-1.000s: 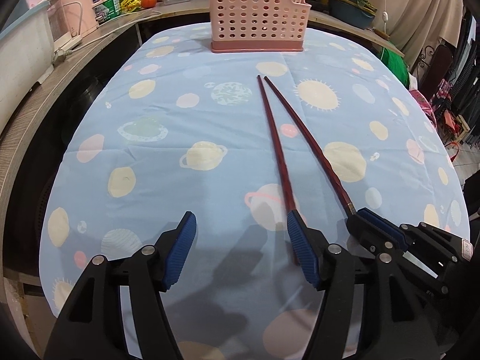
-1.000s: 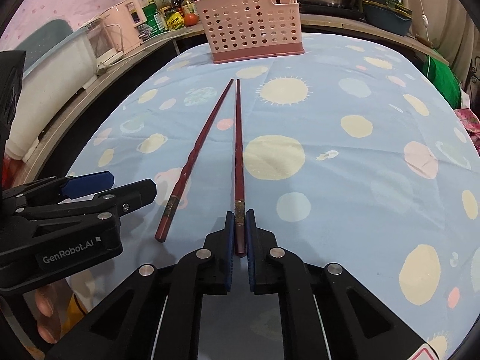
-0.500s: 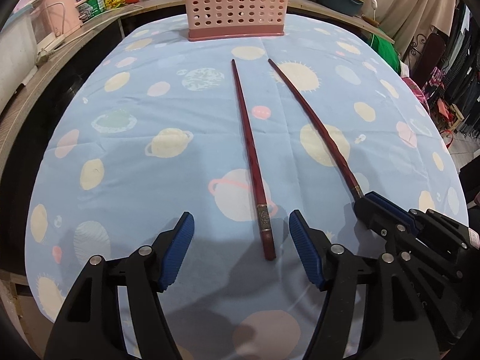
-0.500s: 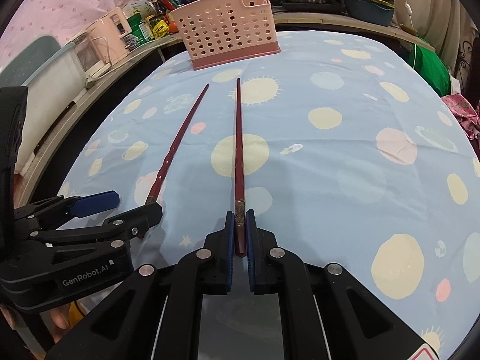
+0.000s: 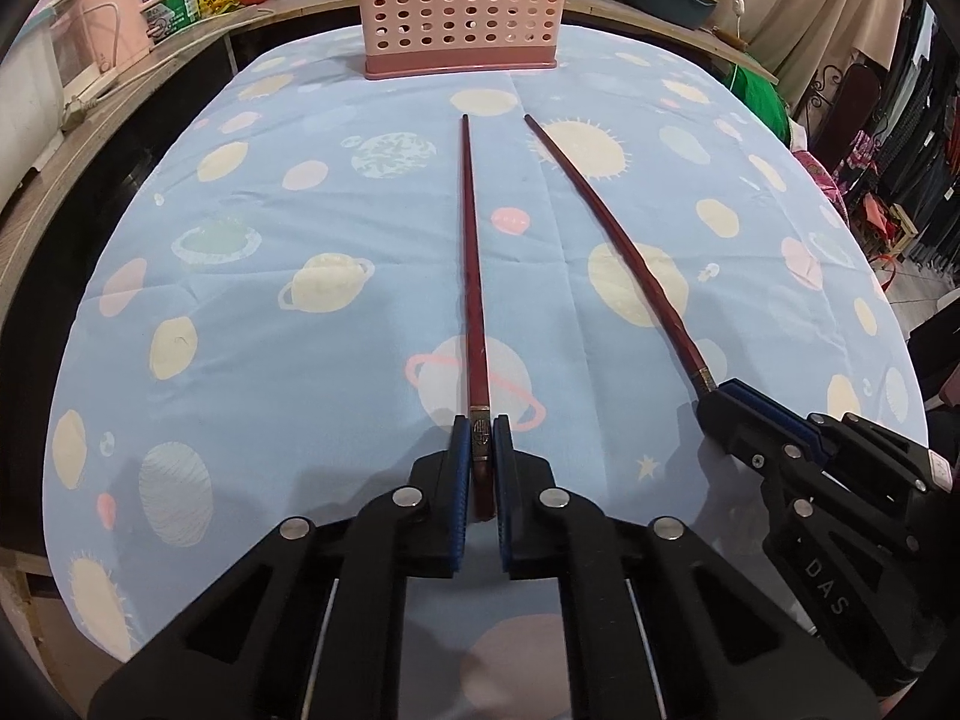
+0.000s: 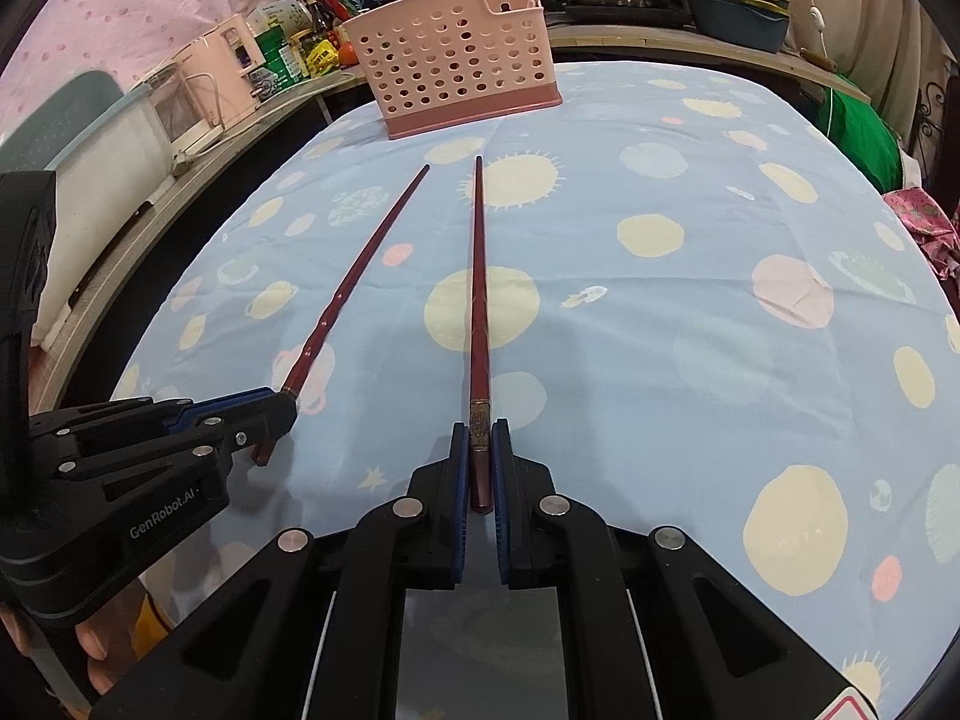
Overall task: Organize utensils
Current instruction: 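Close right tool on one dark-red chopstick while left tool closes on the other, then lift both dark-red chopsticks and carry them in both tools to the basket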
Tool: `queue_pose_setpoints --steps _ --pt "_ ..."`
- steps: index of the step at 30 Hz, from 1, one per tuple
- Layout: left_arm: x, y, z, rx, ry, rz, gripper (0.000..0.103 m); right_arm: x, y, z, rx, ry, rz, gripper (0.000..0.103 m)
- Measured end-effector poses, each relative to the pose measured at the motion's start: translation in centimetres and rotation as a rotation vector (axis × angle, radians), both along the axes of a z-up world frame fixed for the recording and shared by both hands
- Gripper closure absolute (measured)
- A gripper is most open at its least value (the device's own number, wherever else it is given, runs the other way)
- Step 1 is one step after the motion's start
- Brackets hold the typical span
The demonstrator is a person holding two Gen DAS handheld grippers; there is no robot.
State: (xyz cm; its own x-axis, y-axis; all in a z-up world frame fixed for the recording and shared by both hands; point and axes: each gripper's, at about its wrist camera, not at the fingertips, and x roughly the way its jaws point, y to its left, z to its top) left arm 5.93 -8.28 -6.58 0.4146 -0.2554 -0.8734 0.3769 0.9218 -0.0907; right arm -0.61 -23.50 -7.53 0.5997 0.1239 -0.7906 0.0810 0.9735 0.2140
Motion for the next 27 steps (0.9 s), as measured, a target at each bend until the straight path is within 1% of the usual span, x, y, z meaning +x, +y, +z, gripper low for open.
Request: queue_pose_setpoints --steps 6,13,17,20,23,27 --pt "-0.2 -0.1 0.8 -0.008 -0.005 0.003 0.096 -0.2 0.0 0.8 0.005 -0.012 0.001 0.096" --pt "-0.2 0.2 2.5 -0.036 -0.004 0.010 0.096 -0.4 -0.4 3.3 0.019 -0.061 -0.006 0.096" --pt "0.0 0.4 4.2 -0.058 -0.023 0.014 0.096 -0.2 -1.0 5.2 0.048 -0.100 -0.015 0.096" --pt "0.4 0.7 5.7 -0.073 -0.041 0.021 0.096 0.3 -1.6 6.8 0.047 -0.138 -0.023 0.096" --pt "0.9 0.9 7.3 -0.085 -0.067 0.029 0.096 0.9 -2.2 8.5 0.060 -0.172 -0.025 0.096" --pt "2.1 1.0 9.7 -0.105 -0.114 0.042 0.096 2.0 -2.8 10.7 0.051 -0.221 -0.029 0.096"
